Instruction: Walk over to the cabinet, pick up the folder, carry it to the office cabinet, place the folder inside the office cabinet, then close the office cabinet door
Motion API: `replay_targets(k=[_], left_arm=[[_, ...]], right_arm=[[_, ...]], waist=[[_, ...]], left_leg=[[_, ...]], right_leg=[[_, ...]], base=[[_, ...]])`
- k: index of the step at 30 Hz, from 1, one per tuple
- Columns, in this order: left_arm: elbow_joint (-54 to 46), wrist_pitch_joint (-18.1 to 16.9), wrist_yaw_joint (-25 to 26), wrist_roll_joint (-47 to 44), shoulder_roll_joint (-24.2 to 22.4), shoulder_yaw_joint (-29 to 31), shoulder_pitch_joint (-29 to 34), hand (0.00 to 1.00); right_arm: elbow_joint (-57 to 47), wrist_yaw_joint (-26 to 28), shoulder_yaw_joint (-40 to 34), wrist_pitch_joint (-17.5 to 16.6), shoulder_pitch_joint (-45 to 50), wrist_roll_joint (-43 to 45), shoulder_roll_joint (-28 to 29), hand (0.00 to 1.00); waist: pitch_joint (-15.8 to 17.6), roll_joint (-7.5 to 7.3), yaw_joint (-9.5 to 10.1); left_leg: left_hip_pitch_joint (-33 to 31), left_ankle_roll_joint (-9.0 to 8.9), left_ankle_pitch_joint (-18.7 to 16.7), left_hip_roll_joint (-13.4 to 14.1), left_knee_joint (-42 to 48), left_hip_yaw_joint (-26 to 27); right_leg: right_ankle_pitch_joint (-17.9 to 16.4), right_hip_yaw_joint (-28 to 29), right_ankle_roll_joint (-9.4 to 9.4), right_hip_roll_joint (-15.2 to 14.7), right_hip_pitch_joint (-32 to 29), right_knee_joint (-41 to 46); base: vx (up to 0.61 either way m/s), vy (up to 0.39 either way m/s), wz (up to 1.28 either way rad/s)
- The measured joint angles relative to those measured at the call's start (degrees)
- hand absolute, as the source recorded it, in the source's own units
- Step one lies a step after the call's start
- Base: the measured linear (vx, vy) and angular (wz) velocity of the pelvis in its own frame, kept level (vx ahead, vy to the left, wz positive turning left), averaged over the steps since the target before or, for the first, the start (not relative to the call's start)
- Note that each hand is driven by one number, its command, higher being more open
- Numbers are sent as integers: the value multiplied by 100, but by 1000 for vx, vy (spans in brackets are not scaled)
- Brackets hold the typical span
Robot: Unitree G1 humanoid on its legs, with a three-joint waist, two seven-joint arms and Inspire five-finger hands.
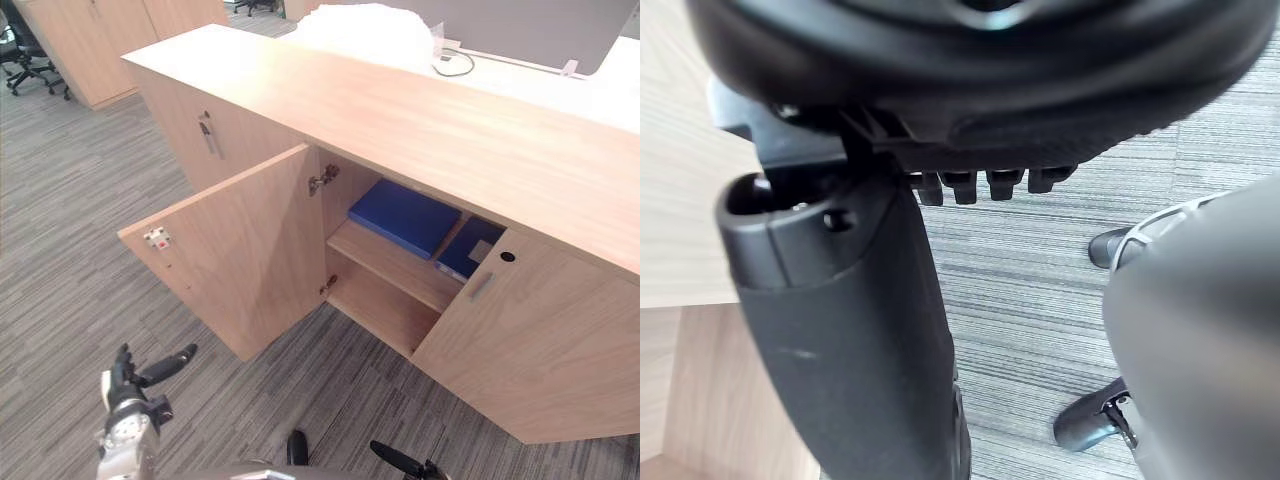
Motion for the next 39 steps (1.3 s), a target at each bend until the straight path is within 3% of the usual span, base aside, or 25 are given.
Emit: replay_targets(k=[6, 15, 20, 27, 31, 39], left_arm=[[26, 9, 34, -89, 771, 78, -431, 100], [878, 15, -63, -492, 1654, 60, -1397, 100], [1009, 13, -237, -598, 2108, -291, -1809, 100], [1664, -10, -813, -1239, 2270, -905, -2251, 100], [2127, -19, -855, -1556, 2269, -1111, -2274, 100], [3009, 21, -935, -2081, 1887, -1338, -2261, 100]], right_arm=[[8, 89, 9, -4, 10, 0, -24, 100], [61, 153, 51, 9, 38, 0, -187, 100], [70, 172, 50, 10, 88, 1, -240, 100], [71, 267, 141, 7, 132, 2, -307, 100], [82, 294, 379, 6, 128, 2, -359, 100], [179, 307, 569, 3, 105, 13, -362, 100]], waist=[[-26, 46, -2], [-92, 236, -8], [-102, 286, -21], [-133, 341, -56], [-127, 321, -72], [-85, 171, -87]], left_leg=[[144, -118, -78, 302, 2, 175], [207, -161, -66, 443, 3, 287], [208, -214, -30, 490, 1, 290], [206, -229, -31, 490, 0, 322], [204, -228, -31, 487, 0, 393], [204, -222, -11, 481, 2, 422]], right_leg=[[261, 205, -126, 235, -1, 21], [299, 349, -175, 341, -10, 37], [299, 368, -176, 377, -32, 69], [297, 407, -175, 366, -62, 95], [293, 467, -174, 353, -82, 71], [287, 468, -164, 349, -75, 26]], base=[[42, -18, -21], [-9, -13, -9], [-42, -3, -2], [-60, 23, -3], [-43, 32, -9], [-21, 9, -2]])
